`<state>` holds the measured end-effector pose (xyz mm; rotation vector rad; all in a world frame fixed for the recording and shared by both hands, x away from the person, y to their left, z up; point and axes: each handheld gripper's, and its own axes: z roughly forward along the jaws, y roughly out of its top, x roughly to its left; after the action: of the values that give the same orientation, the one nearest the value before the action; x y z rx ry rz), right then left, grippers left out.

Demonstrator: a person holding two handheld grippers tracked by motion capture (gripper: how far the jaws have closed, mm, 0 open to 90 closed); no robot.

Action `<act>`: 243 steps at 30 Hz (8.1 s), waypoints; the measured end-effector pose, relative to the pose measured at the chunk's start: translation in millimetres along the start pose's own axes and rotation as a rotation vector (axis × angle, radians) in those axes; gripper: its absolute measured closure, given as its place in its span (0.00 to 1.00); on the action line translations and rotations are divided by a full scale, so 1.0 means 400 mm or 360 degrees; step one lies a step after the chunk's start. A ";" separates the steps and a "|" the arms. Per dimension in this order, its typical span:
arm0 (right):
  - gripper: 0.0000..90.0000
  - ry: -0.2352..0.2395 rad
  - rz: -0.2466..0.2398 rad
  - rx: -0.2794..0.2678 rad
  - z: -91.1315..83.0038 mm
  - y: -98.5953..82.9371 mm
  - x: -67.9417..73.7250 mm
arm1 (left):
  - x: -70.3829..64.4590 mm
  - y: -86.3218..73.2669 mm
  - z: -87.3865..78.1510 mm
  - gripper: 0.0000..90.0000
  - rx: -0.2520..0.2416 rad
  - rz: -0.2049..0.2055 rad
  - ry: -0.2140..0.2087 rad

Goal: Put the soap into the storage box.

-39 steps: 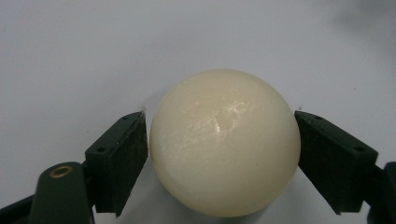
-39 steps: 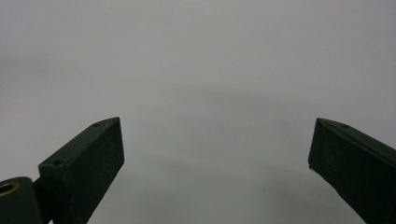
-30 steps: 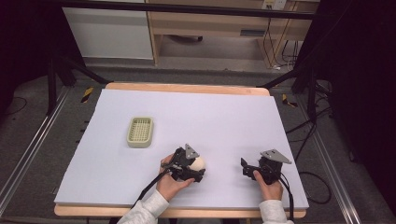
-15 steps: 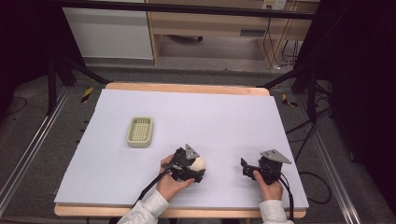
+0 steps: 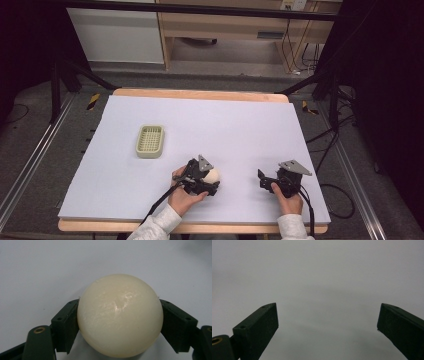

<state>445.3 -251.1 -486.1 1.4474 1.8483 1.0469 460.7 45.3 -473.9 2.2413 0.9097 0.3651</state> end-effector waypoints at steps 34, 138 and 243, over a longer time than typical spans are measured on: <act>0.04 0.0002 -0.0001 -0.0001 0.000 0.000 0.000 | 0.031 0.020 -0.077 0.26 -0.0030 0.0011 -0.0010; 0.04 0.0004 0.0004 -0.0001 0.000 0.000 -0.001 | 0.376 0.022 -0.261 0.26 -0.0121 -0.0289 0.0366; 0.04 0.0009 -0.0006 0.0004 0.001 0.000 -0.002 | 0.498 -0.033 -0.143 0.20 0.0037 -0.0386 0.0489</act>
<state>445.9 -251.6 -486.4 1.4434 1.8557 1.0484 569.0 219.3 -440.7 2.0972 1.3364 0.5987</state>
